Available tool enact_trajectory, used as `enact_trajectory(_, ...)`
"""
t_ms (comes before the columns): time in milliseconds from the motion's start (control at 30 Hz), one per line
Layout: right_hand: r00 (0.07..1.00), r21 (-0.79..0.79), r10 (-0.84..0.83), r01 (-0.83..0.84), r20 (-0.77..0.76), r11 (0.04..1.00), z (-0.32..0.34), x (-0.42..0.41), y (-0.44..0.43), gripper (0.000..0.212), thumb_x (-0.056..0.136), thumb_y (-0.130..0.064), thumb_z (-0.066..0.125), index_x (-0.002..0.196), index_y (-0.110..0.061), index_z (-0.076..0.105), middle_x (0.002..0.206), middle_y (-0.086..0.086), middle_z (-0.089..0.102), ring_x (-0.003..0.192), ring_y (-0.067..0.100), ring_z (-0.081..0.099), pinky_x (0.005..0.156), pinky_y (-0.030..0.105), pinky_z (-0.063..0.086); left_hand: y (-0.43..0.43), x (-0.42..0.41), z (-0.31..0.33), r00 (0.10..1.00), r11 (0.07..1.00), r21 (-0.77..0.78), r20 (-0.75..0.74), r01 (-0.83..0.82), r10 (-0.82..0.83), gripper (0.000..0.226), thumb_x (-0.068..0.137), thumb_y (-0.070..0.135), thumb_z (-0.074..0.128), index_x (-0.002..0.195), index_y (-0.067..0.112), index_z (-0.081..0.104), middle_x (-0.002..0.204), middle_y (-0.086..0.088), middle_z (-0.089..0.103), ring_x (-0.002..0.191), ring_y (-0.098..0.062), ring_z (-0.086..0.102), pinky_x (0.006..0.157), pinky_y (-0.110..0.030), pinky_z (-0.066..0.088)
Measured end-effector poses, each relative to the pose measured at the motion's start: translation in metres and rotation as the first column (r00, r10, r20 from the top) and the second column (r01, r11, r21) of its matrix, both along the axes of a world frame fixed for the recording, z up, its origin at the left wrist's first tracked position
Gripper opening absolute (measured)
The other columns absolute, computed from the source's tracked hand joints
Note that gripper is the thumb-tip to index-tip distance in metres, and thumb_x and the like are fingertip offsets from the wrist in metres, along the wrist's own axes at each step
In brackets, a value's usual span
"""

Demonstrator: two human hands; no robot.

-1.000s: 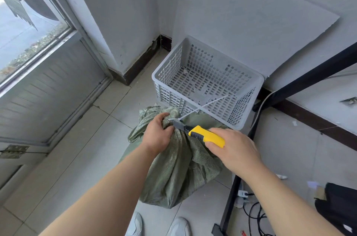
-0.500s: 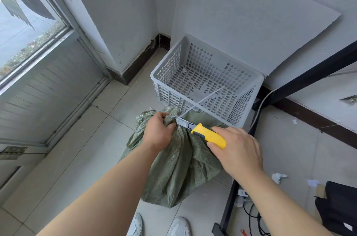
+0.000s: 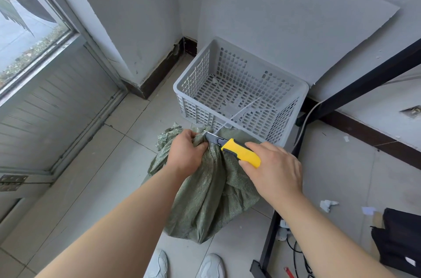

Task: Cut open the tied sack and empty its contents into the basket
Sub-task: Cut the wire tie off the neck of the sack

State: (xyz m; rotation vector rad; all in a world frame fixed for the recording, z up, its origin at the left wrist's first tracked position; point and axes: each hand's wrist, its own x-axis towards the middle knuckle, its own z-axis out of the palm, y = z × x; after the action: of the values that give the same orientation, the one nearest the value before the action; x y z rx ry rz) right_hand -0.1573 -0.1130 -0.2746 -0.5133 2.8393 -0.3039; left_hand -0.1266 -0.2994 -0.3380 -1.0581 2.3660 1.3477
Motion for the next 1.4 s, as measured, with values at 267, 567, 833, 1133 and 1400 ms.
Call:
enact_trajectory(267, 0.988, 0.124, 0.129, -0.138, 0.081, 0.983, -0.004, -0.003, -0.005, 0.043, 0.089, -0.057, 0.044, 0.122, -0.031, 0.053, 0.111, -0.005, 0.064, 0.099, 0.023, 0.064, 0.073, 0.033, 0.045, 0.003, 0.009, 0.001, 0.998, 0.998, 0.006, -0.024, -0.066, 0.066, 0.021, 0.087, 0.021, 0.065, 0.098, 0.005, 0.057, 0.086, -0.016, 0.066, 0.067, -0.027, 0.057, 0.062, -0.036, 0.046)
enact_trajectory(567, 0.999, -0.013, 0.037, -0.037, -0.005, 0.999, -0.009, 0.001, 0.006, 0.043, 0.085, -0.055, 0.053, 0.122, -0.033, 0.057, 0.104, -0.004, 0.07, 0.097, 0.025, 0.065, 0.074, 0.034, 0.046, 0.008, -0.002, 0.007, 0.996, 0.999, -0.017, -0.073, -0.051, 0.05, 0.021, 0.089, 0.018, 0.063, 0.104, 0.005, 0.055, 0.084, -0.008, 0.062, 0.054, -0.014, 0.049, 0.049, -0.026, 0.034)
enact_trajectory(833, 0.996, 0.023, 0.081, -0.081, 0.026, 0.996, -0.004, -0.004, -0.019, 0.04, 0.089, -0.055, 0.045, 0.116, -0.027, 0.057, 0.102, -0.001, 0.067, 0.094, 0.026, 0.064, 0.069, 0.034, 0.04, 0.025, 0.004, 0.012, 0.995, 0.997, -0.024, -0.07, -0.079, 0.077, 0.008, 0.088, 0.014, 0.061, 0.091, 0.008, 0.057, 0.069, -0.002, 0.057, 0.057, -0.02, 0.053, 0.05, -0.027, 0.034)
enact_trajectory(1133, 0.989, -0.113, -0.136, 0.129, -0.054, 0.985, 0.011, -0.058, -0.013, 0.041, 0.082, -0.053, 0.055, 0.07, -0.014, 0.052, 0.059, 0.003, 0.053, 0.062, 0.032, 0.052, 0.054, 0.034, 0.039, 0.012, 0.028, -0.001, 0.998, 0.998, -0.03, -0.022, -0.063, 0.062, 0.016, 0.085, 0.013, 0.067, 0.098, 0.011, 0.058, 0.081, 0.0, 0.056, 0.077, -0.021, 0.053, 0.064, -0.024, 0.032)
enact_trajectory(1400, 0.965, -0.192, -0.246, 0.259, 0.085, 0.947, -0.006, -0.041, -0.001, 0.035, 0.081, -0.054, 0.055, 0.071, -0.021, 0.059, 0.054, -0.001, 0.051, 0.06, 0.023, 0.055, 0.059, 0.032, 0.043, 0.002, 0.014, 0.008, 0.985, 0.977, 0.181, -0.115, -0.109, 0.131, 0.026, 0.078, 0.048, 0.066, 0.094, 0.03, 0.056, 0.078, 0.0, 0.059, 0.066, -0.023, 0.055, 0.063, -0.031, 0.042)
